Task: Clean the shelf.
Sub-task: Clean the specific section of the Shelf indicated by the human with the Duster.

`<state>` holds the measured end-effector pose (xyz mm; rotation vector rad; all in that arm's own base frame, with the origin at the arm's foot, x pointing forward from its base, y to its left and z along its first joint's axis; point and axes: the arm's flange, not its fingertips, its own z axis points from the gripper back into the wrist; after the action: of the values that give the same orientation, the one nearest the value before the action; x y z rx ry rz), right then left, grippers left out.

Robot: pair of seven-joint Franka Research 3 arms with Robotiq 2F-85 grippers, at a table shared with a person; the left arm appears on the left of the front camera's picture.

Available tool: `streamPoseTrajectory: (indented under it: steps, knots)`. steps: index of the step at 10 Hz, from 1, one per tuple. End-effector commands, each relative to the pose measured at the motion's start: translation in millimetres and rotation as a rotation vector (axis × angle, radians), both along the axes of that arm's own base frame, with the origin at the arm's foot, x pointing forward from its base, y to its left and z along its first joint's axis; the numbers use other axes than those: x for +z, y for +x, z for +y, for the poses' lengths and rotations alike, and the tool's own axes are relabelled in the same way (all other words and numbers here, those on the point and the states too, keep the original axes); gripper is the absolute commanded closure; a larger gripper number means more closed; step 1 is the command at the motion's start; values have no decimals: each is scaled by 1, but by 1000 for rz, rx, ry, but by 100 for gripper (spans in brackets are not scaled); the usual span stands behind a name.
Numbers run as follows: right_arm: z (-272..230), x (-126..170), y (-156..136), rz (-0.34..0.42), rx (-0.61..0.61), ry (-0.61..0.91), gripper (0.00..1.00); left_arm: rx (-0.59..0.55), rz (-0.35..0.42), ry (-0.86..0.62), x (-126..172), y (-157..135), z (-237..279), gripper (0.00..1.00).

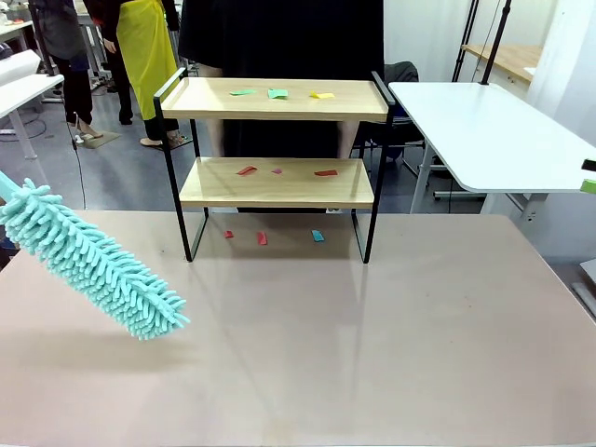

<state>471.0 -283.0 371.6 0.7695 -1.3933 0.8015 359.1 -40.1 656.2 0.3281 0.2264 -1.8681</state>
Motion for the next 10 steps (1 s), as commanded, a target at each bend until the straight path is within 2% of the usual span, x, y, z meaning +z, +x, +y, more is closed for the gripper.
streamPoseTrajectory:
  steps: [1, 10]
  knots:
    - [4, 7, 0, 25, -7, -13, 0, -20, 7, -13, 1, -3, 3, 86]
    - [4, 7, 0, 25, -7, -13, 0, -20, 7, -13, 1, -3, 3, 86]
